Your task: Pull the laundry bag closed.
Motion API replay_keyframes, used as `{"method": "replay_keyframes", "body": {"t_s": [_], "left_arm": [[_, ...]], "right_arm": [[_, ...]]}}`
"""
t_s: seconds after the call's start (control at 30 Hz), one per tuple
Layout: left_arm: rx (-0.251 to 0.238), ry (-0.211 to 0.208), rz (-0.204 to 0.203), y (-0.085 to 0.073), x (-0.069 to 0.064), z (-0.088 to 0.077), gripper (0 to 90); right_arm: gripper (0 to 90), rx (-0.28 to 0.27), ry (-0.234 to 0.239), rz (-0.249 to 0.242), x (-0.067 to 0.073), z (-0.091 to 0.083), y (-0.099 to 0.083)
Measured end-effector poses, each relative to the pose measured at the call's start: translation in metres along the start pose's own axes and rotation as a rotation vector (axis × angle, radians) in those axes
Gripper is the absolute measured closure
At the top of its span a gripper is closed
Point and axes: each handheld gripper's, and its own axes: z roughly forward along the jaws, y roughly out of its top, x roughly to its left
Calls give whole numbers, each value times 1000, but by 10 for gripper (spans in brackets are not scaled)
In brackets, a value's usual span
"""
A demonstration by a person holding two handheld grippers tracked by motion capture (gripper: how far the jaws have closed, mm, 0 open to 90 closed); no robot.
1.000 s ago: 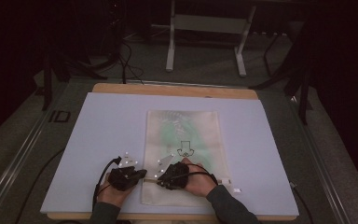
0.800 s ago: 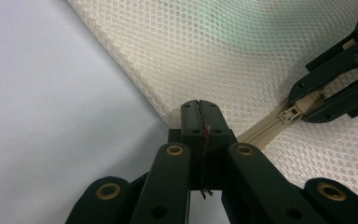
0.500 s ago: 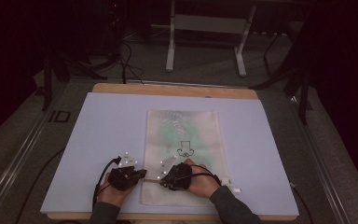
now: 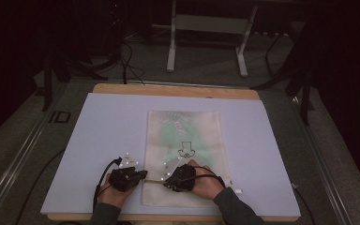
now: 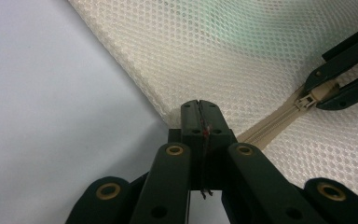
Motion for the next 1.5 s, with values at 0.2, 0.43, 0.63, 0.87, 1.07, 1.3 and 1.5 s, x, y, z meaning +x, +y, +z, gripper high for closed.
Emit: {"method": "replay_keyframes", "body": {"t_s": [0.2,0.43,0.63,0.87,1.07,1.3,1.5], "left_arm": [[1,-1,-2,0,0,0,895],[0,-1,-4,0,0,0,895],[2,0,0,0,0,0,896],[3,1,2,0,0,0,896],[3,1,3,0,0,0,895],[3,1,3,0,0,0,896],[3,1,1,0,0,0,895]], "right_arm": [[823,-1,-1,5,1,-1,-1],[823,-3,-6,0,1,-2,-2],[823,1,-10,1,2,-5,-6],[823,8,-12,4,2,-8,-10],[823,16,-13,0,2,-10,-12],[823,13,-15,4,2,-13,-15],[823,15,-17,11,1,-17,-19]]}}
